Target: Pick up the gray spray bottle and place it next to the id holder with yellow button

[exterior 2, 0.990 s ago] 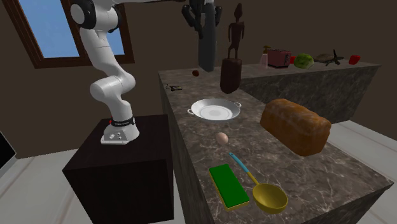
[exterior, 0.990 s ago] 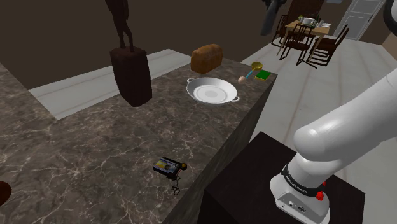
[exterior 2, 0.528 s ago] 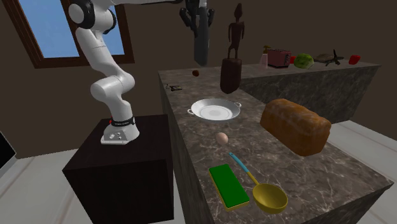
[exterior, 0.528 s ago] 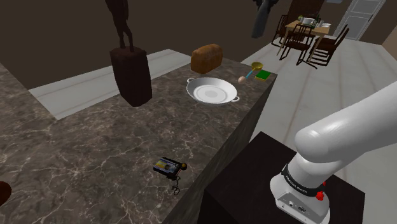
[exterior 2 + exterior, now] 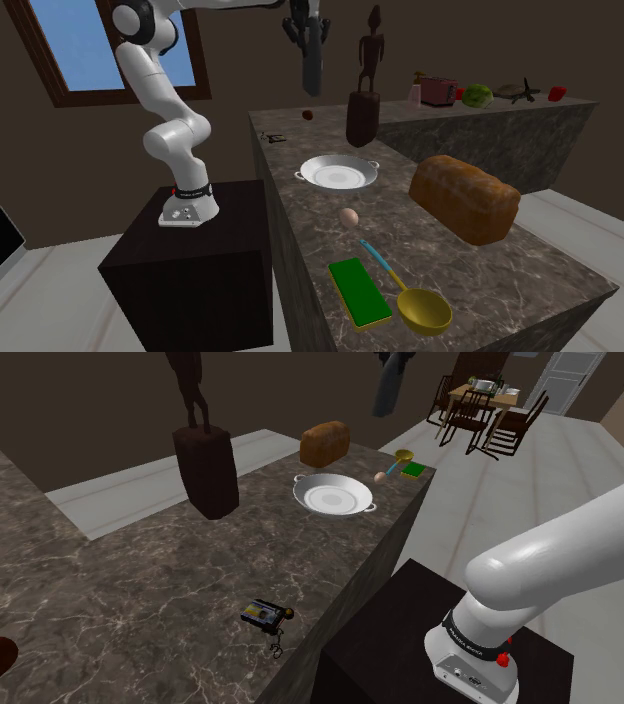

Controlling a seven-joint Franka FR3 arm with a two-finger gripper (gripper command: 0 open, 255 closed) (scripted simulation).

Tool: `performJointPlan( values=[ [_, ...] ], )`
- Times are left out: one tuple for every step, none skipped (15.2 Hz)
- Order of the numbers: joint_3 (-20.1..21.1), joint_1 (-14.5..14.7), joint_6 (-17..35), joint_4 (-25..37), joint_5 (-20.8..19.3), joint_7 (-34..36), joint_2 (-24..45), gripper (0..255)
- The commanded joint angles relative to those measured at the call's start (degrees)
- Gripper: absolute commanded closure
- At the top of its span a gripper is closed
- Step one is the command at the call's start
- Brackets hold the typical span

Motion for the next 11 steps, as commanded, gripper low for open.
performJointPlan(
  values=[
    [2.3, 0.86, -2.08, 0.46, 0.41, 2.54, -0.39, 255],
    [3.46, 1.22, -3.03, 0.94, 0.56, 3.77, -0.25, 255],
    [4.67, 1.53, -3.98, 1.5, 0.69, 5.02, -0.04, 255],
    [5.88, 1.86, -4.96, 2.13, 0.81, 6.3, 0.25, 255],
    [7.13, 2.19, -5.95, 2.84, 0.89, 7.6, 0.62, 255],
    [8.41, 2.51, -6.96, 3.63, 0.95, 8.93, 1.07, 255],
    [9.74, 2.78, -7.98, 4.5, 0.99, 10.28, 1.59, 255],
    [11.12, 3.06, -9.03, 5.45, 0.97, 11.66, 2.21, 255],
    [12.52, 3.34, -10.1, 6.48, 0.91, 13.09, 2.93, 255],
    [13.99, 3.62, -11.2, 7.6, 0.79, 14.56, 3.74, 255],
    [15.51, 3.89, -12.33, 8.81, 0.59, 16.07, 4.66, 255]
  ],
)
